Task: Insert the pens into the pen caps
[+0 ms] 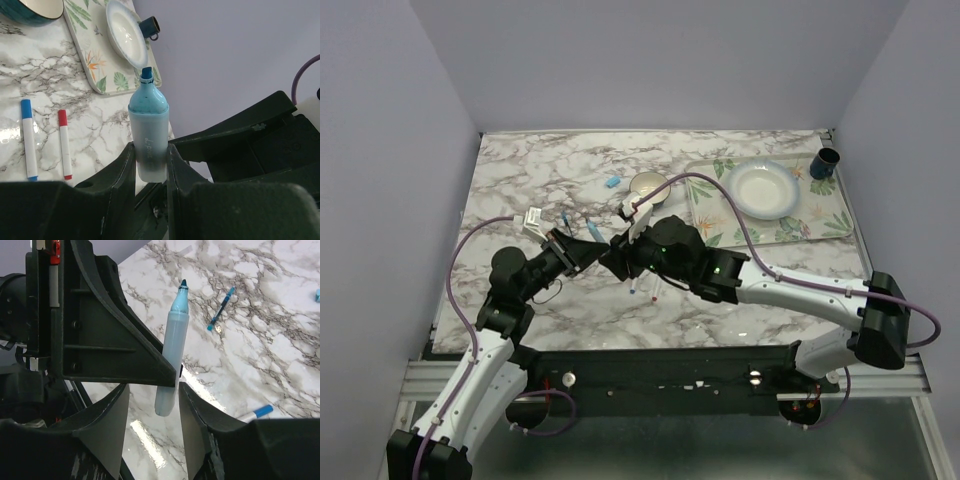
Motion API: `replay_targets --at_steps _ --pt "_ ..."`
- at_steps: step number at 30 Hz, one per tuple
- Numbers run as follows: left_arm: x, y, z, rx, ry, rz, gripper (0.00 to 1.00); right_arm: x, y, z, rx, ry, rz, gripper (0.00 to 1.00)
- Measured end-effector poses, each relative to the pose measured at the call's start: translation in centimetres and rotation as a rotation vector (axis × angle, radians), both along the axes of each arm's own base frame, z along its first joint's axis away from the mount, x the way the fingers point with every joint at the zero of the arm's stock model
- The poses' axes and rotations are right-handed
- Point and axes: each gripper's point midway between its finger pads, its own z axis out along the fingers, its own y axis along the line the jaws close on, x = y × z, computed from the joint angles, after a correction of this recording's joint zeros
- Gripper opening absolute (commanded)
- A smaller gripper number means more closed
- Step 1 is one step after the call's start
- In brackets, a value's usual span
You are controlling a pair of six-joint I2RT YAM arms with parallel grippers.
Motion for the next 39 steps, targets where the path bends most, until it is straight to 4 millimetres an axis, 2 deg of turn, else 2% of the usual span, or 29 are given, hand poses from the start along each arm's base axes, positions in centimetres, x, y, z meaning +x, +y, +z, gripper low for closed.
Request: replay_targets --at_steps 7,14,20,31,36,39 --pt "0.2 0.2 -0.6 0.010 0.030 0.020 0.00 0.2 0.3 -0.6 -0.024 0.003 -0.001 0.48" --pt "0.4 0.5 -0.8 0.028 0.054 0.037 0.00 0.5 0.3 -1.0 -0.052 0.009 -0.012 0.38" --pt "0.5 0.5 -1.0 0.038 0.070 0.043 0.00 0.4 0.1 -1.3 -0.070 0.013 -0.015 0.48" --pt "0.7 0.7 -1.9 0.057 0.110 0.060 0.00 -0.1 0.2 -1.7 -0.095 0.011 -0.017 0.43" --pt "0.8 0.8 -2.2 0.065 0.124 0.066 0.00 0.5 0.5 -2.2 -0.124 0.017 -0.045 0.50" --pt "0.8 0.9 -1.9 0.066 0.119 0.069 0.00 0.5 0.6 -2.9 -0.146 0.021 -0.050 0.45"
